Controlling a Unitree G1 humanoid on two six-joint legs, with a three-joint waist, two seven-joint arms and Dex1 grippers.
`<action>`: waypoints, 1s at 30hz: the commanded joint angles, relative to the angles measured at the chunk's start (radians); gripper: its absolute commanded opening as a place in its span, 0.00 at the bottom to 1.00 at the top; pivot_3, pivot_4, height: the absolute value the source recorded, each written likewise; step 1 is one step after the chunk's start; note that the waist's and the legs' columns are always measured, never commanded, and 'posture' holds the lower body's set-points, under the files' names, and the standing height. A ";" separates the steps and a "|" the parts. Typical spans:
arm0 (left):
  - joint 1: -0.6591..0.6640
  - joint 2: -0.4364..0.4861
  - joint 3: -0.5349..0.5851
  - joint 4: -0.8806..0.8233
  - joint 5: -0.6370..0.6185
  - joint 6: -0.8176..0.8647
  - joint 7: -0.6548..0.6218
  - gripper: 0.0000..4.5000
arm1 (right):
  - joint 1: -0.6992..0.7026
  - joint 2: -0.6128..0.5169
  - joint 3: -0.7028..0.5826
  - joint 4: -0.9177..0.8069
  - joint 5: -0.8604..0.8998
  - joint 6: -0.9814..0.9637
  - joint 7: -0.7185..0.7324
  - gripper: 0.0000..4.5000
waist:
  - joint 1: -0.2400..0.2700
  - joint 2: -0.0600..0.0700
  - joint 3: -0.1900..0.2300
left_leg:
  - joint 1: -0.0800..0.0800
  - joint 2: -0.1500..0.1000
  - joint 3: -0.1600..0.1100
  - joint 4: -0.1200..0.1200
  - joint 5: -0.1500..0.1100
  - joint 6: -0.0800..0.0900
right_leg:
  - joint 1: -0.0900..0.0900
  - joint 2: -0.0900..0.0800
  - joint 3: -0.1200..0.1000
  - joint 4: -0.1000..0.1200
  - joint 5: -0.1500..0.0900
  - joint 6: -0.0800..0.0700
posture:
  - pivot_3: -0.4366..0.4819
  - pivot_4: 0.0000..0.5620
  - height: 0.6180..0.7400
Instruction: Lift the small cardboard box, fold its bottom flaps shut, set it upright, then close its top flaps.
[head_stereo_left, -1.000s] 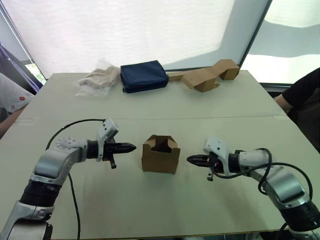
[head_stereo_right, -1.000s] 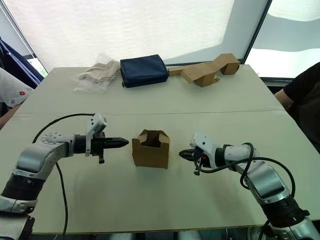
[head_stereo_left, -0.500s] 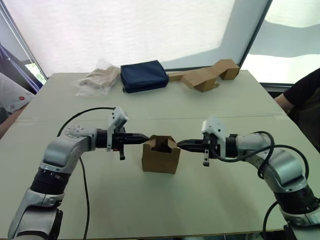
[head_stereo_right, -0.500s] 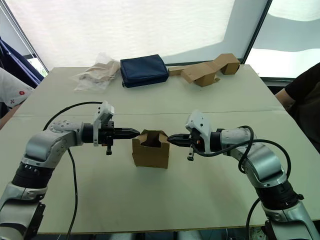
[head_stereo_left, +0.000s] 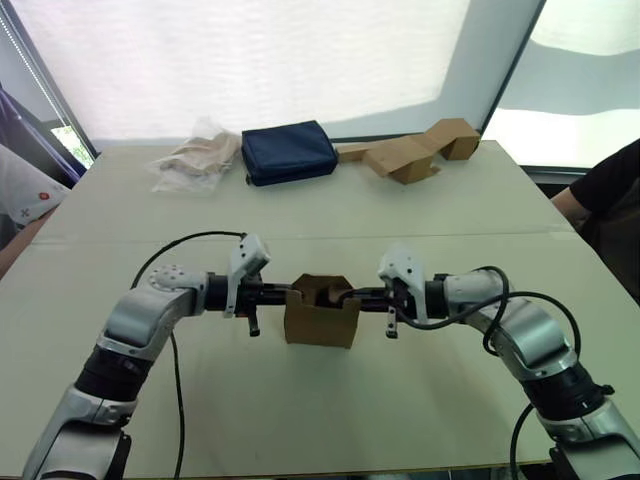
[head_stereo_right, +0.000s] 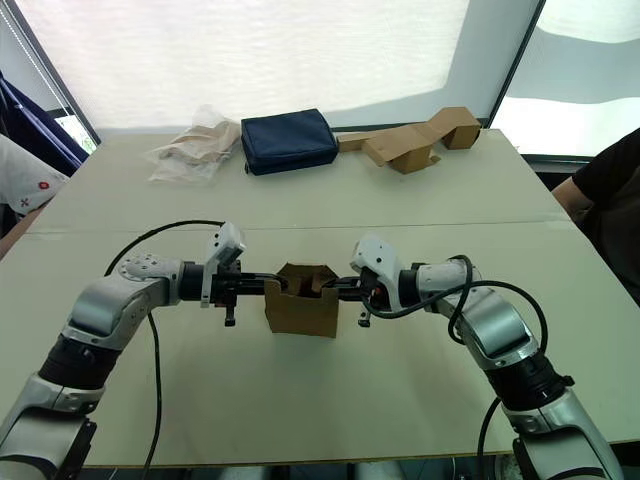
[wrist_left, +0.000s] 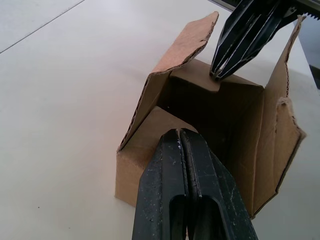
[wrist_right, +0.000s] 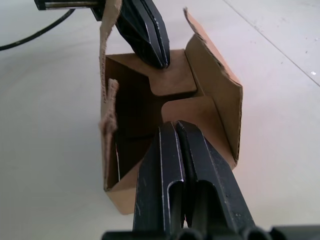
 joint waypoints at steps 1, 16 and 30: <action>0.008 -0.002 0.005 -0.016 -0.001 -0.009 0.002 0.01 | -0.031 0.011 0.011 0.017 -0.034 -0.038 0.003 0.00 | 0.000 0.000 0.000 | 0.000 0.000 0.000 0.000 0.000 0.000 | 0.000 0.000 0.000 0.000 0.000 0.000 | 0.48 0.27 1.00; -0.124 -0.008 0.210 0.192 -0.089 0.027 0.073 0.01 | -0.056 -0.032 -0.276 -0.168 0.235 0.135 -0.017 0.00 | 0.001 0.000 0.000 | 0.000 0.000 -0.001 0.000 0.000 0.000 | 0.000 -0.001 -0.001 0.000 0.000 0.000 | 0.48 0.27 1.00; -0.280 -0.115 0.025 0.676 0.150 -0.272 -0.099 0.01 | 0.056 -0.092 -0.118 -0.524 0.277 0.275 -0.154 0.00 | 0.002 0.000 0.000 | -0.002 -0.001 0.000 0.000 0.000 0.000 | 0.000 -0.001 -0.001 -0.001 0.000 0.000 | 0.48 0.27 1.00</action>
